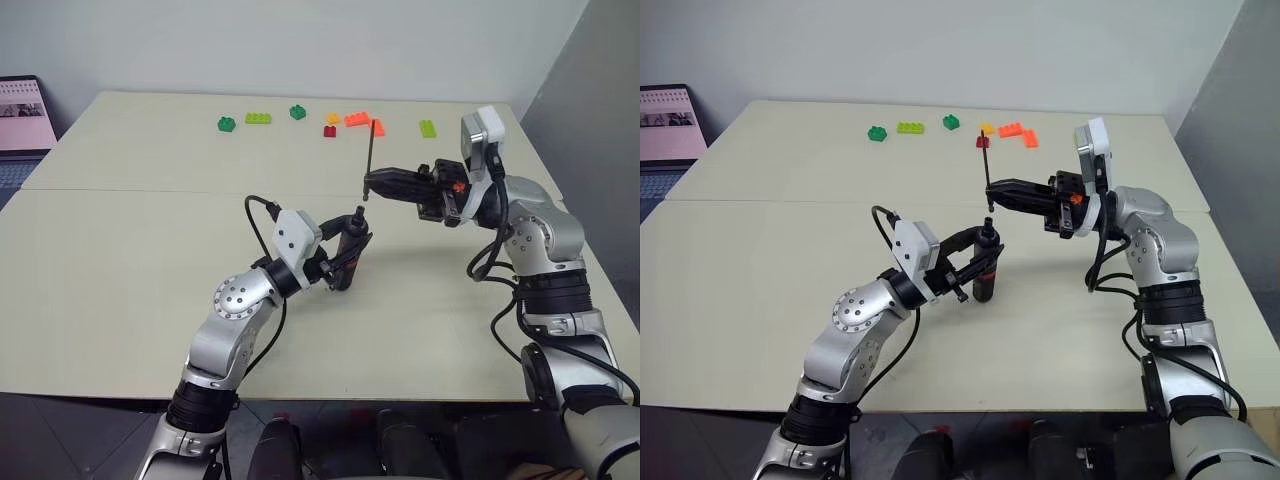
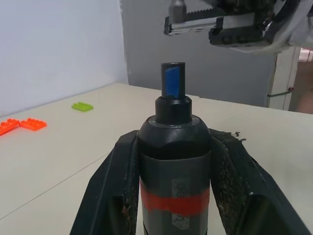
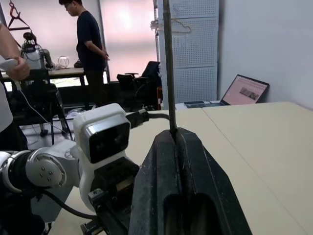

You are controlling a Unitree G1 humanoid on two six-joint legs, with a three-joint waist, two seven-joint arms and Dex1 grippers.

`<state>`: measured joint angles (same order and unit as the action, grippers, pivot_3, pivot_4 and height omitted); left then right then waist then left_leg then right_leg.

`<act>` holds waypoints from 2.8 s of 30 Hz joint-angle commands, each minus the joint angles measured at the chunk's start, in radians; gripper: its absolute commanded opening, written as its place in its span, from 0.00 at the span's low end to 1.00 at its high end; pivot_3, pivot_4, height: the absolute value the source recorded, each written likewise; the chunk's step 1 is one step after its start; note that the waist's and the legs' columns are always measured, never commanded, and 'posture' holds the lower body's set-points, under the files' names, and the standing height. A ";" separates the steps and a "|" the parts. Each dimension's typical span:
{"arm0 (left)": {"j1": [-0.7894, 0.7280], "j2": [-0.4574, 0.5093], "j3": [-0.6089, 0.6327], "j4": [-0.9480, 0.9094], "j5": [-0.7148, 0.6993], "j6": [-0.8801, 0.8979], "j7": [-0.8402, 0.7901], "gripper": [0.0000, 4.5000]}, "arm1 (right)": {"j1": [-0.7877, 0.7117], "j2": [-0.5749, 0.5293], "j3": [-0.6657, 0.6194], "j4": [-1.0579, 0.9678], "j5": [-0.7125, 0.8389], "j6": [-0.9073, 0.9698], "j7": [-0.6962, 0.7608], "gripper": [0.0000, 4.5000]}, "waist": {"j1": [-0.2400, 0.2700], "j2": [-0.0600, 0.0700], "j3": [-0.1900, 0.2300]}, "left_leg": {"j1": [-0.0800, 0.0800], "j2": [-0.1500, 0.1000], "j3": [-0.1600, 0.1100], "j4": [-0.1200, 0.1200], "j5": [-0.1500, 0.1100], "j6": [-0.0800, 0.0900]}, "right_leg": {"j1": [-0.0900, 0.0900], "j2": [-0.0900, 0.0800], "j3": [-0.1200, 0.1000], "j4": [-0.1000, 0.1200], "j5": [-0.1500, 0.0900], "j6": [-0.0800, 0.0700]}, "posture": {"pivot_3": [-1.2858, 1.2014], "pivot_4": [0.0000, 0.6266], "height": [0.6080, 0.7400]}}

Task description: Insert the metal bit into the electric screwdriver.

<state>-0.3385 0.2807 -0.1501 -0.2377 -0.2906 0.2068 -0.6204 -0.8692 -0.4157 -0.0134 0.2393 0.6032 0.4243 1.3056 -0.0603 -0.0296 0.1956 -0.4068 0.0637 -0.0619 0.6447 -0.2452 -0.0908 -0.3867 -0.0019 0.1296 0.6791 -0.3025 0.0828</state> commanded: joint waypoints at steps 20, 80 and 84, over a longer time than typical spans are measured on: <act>-0.094 0.017 0.022 -0.140 -0.160 0.206 -0.028 0.36 | -0.029 -0.028 -0.074 -0.084 0.033 0.007 -0.032 0.00 | 0.003 0.001 0.001 | -0.002 0.000 -0.001 0.000 0.000 0.000 | -0.001 0.000 -0.001 -0.001 0.000 0.000 | 0.52 0.24 1.00; -0.058 0.073 0.002 0.047 -0.086 0.031 -0.174 0.36 | 0.219 -0.043 -0.063 -0.356 0.157 0.155 -0.179 0.00 | 0.002 0.003 0.002 | -0.002 0.000 -0.002 0.000 0.000 0.000 | 0.000 0.000 -0.002 0.000 0.000 0.000 | 0.52 0.24 1.00; -0.058 0.075 0.001 0.045 -0.086 0.033 -0.175 0.36 | 0.221 -0.045 -0.055 -0.350 0.152 0.144 -0.177 0.00 | 0.002 0.003 0.002 | -0.002 0.000 -0.002 0.000 0.000 0.000 | 0.000 0.000 -0.002 0.000 0.000 0.000 | 0.52 0.24 1.00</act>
<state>-0.3973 0.3442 -0.1694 -0.1961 -0.3934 0.2365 -0.8096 -0.6468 -0.4515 -0.0564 -0.0847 0.7543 0.5925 1.1192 -0.0582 -0.0266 0.1976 -0.4087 0.0635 -0.0643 0.6451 -0.2449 -0.0904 -0.3871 -0.0017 0.1273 0.6787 -0.3026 0.0827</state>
